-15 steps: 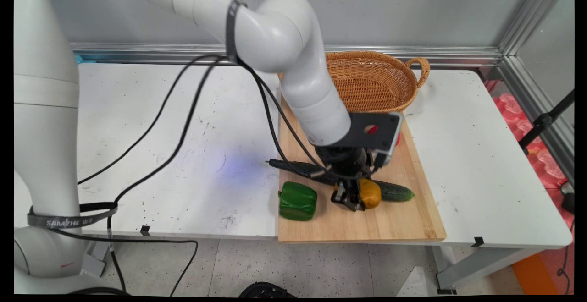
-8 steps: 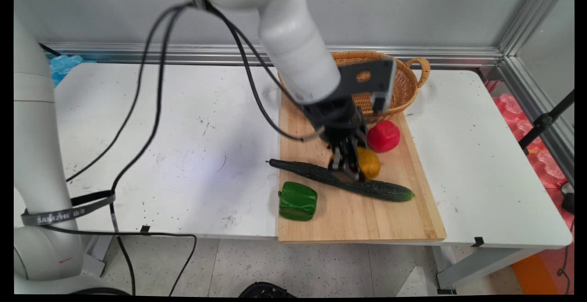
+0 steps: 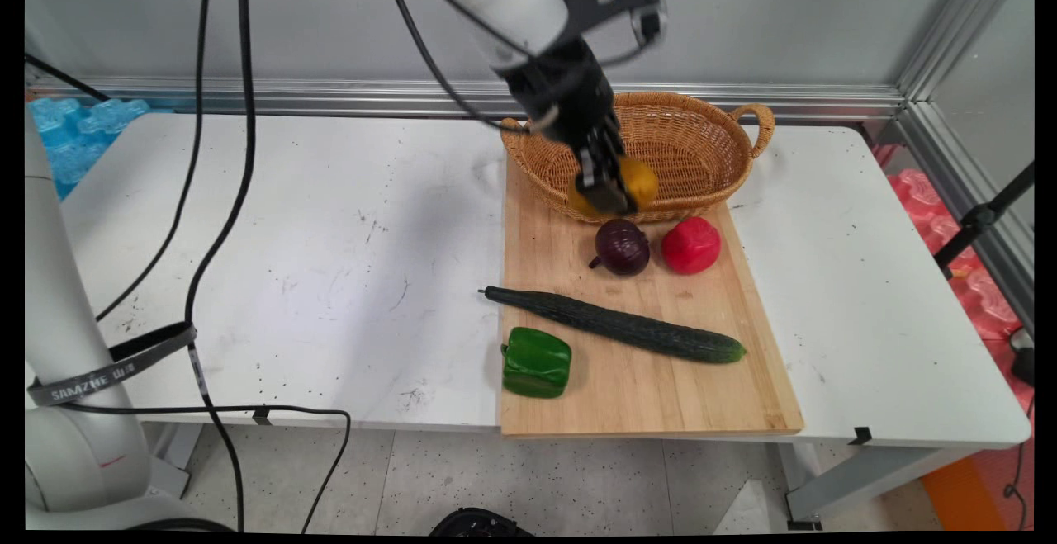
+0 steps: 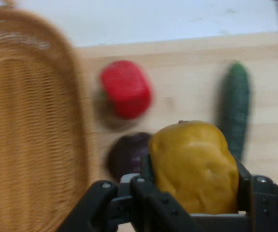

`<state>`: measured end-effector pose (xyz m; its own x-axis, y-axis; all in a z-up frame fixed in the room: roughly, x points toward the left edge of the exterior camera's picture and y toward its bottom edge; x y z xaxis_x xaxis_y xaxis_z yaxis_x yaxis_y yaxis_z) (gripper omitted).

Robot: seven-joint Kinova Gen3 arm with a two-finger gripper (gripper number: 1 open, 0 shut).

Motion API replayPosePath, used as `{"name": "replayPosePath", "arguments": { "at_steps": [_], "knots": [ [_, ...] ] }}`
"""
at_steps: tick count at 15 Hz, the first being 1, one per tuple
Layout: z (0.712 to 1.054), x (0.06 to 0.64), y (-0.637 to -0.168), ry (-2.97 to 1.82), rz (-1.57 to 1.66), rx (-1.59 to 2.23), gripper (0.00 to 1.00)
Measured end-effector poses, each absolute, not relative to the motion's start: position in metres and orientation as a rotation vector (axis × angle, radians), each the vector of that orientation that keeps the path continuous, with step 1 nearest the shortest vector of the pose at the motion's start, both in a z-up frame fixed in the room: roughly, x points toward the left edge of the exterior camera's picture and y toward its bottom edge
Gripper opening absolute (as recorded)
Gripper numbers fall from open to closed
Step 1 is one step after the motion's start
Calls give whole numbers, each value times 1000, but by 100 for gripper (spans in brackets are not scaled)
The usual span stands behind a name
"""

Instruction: Place the picked object in the vegetable basket

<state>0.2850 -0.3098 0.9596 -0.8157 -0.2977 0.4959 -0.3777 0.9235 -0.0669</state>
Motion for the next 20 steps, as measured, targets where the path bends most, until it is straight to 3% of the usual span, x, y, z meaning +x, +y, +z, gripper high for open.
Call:
{"name": "replayPosePath", "arguments": {
  "at_steps": [9,20],
  "knots": [
    [966,324,-385,-2490,385,793,0],
    [906,330,-471,-2500,482,899,0]
  ]
}}
